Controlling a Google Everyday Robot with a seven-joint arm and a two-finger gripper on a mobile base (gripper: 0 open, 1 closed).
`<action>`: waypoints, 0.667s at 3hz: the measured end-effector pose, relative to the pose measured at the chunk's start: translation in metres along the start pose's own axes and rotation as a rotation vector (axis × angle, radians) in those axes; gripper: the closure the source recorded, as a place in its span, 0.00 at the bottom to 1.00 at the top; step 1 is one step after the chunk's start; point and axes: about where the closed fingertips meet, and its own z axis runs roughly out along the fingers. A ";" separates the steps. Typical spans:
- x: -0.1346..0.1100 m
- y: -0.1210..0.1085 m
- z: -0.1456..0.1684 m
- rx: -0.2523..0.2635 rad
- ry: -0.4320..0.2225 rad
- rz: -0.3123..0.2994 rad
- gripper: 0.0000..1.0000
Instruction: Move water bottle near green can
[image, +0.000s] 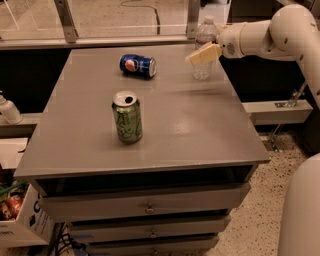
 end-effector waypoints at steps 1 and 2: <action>-0.001 0.000 0.012 -0.018 -0.026 0.003 0.18; 0.000 0.000 0.016 -0.028 -0.043 0.002 0.39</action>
Offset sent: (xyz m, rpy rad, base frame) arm 0.0128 0.0056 -0.0038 0.0522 -0.0291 0.0403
